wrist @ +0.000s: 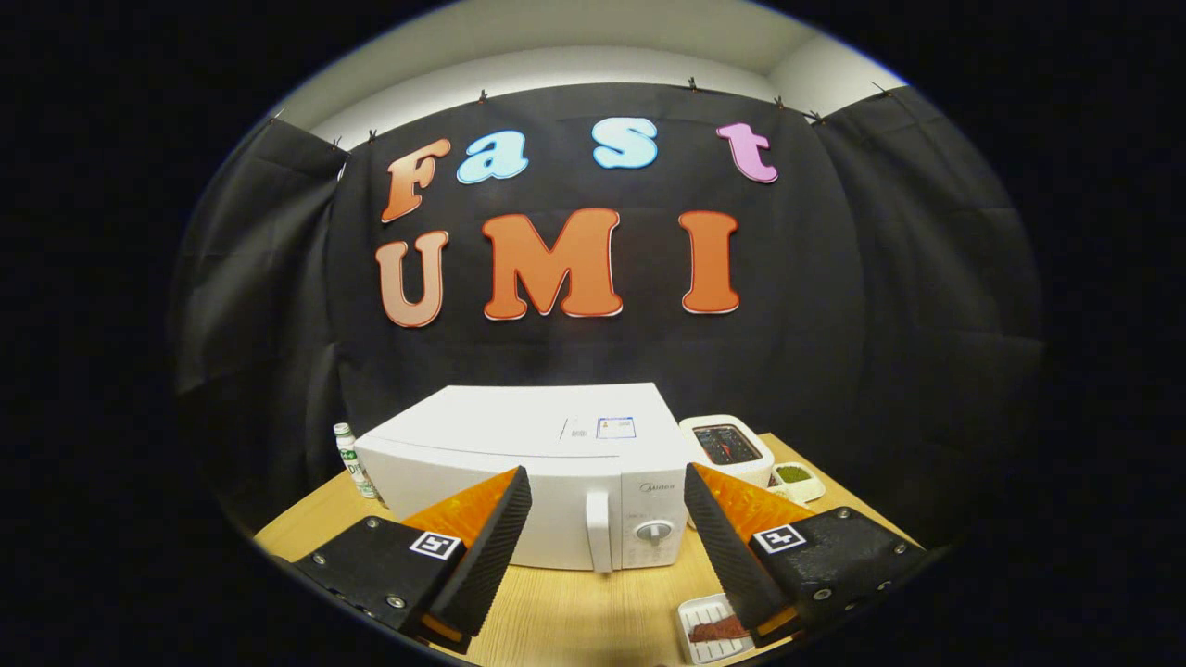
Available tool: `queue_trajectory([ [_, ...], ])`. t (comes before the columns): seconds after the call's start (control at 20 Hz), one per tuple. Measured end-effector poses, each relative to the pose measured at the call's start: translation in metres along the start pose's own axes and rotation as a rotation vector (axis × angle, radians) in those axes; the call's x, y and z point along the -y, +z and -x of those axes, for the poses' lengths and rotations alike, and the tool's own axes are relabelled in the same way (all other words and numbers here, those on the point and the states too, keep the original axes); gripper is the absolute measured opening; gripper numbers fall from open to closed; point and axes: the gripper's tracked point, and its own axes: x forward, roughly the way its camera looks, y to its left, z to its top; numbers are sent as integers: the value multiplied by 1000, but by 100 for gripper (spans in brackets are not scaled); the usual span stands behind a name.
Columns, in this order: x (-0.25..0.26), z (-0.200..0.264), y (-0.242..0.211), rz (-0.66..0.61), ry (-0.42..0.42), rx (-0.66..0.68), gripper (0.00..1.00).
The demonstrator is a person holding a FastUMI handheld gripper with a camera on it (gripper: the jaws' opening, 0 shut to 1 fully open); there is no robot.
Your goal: Open the microwave, put the food inside, and close the microwave door.
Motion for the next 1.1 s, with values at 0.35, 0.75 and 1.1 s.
queue_trajectory([
  [0.35,-15,-41,-80,7,13,-144,92],
  [0.75,-18,-90,-123,-4,-10,-215,76],
  [1.1,-9,-111,-133,-14,-48,-218,46],
])
